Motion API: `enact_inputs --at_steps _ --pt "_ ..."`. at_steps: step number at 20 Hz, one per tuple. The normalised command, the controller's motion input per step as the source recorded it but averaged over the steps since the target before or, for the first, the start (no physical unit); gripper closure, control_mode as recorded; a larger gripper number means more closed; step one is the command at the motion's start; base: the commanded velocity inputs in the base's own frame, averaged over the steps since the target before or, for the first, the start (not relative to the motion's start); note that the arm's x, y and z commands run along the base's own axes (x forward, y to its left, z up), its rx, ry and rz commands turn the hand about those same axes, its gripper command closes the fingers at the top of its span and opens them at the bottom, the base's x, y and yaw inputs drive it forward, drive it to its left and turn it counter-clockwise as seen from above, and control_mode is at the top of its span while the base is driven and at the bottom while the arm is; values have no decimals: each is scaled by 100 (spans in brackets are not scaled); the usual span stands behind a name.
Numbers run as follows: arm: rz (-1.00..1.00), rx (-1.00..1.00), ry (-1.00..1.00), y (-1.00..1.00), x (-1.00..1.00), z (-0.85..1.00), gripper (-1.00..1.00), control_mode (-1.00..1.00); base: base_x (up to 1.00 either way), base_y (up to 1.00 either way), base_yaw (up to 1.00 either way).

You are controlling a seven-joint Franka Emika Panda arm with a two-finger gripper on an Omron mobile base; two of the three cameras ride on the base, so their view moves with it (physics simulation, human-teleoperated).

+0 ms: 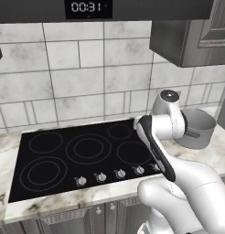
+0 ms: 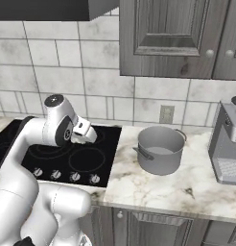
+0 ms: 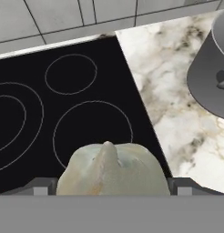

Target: Turn on the sink faucet. Then move the garlic from the counter to the sink. Turn off the sink. Move the vegetable from the sink to the pot next to the stove. Finally move the pot to the rear left burner.

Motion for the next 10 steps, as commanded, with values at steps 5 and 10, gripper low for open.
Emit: enact_inputs --at_steps 5,10 --pt "0 -1 -7 -3 -6 8 100 -100 0 0 0" --pt "-8 -2 -12 -23 -20 24 100 -100 0 0 0"
